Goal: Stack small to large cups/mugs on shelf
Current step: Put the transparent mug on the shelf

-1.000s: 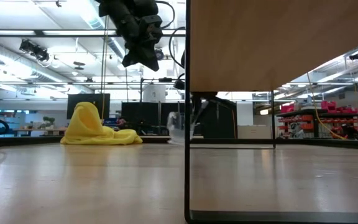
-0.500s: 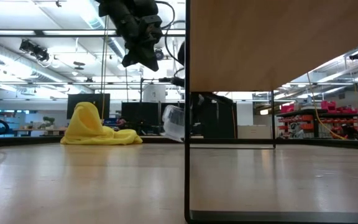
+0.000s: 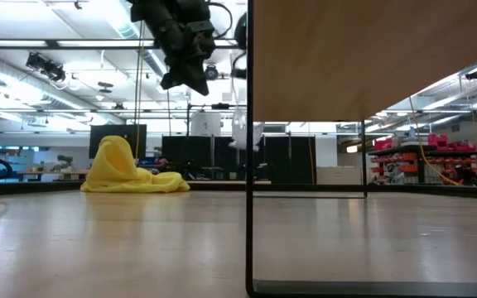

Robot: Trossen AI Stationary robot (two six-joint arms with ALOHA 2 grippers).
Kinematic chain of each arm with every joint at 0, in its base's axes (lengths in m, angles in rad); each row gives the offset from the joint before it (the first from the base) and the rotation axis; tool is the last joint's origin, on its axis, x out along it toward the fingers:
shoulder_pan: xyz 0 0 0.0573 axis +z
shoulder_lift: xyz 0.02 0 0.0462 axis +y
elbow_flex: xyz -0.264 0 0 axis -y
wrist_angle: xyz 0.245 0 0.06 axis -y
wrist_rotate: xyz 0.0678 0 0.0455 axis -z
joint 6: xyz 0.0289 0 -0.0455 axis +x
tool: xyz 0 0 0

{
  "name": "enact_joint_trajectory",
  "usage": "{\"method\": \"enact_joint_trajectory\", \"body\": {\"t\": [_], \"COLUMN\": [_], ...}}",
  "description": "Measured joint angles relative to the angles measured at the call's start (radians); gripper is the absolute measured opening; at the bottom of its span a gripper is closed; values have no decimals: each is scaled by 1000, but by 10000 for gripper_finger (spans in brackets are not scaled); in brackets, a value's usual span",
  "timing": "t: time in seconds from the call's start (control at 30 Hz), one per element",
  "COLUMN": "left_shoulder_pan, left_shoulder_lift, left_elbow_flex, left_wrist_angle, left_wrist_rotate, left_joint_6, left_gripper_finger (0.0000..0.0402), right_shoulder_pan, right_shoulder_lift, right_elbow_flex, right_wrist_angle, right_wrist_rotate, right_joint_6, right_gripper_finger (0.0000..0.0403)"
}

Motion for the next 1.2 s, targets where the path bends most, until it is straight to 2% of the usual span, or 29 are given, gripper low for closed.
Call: {"method": "enact_joint_trajectory", "body": {"t": [0.3, 0.4, 0.6, 0.9, 1.1, 1.2], "left_shoulder_pan": [2, 2, 2, -1, -1, -1], "left_shoulder_lift": [0, 0, 0, 0, 0, 0], "left_elbow_flex": [0, 0, 0, 0, 0, 0], "left_wrist_angle": [-6, -10, -24, -24, -35, -39], "left_wrist_rotate": [0, 0, 0, 0, 1, 1], "left_joint_6": [15, 3, -37, -117, -143, -143], "left_gripper_finger": [19, 14, 16, 21, 13, 16], "right_shoulder_pan": [-24, -21, -24, 13, 155, 266], "right_shoulder_lift": [0, -10, -142, -368, -492, -533], "right_elbow_flex": [321, 394, 374, 370, 370, 349], "right_wrist_angle": [-385, -425, -431, -431, -431, -428], "right_wrist_rotate": [35, 33, -3, -36, -34, 18], "right_joint_6": [-49, -83, -125, -72, 21, 128], "right_gripper_finger": [0, 0, 0, 0, 0, 0]}}
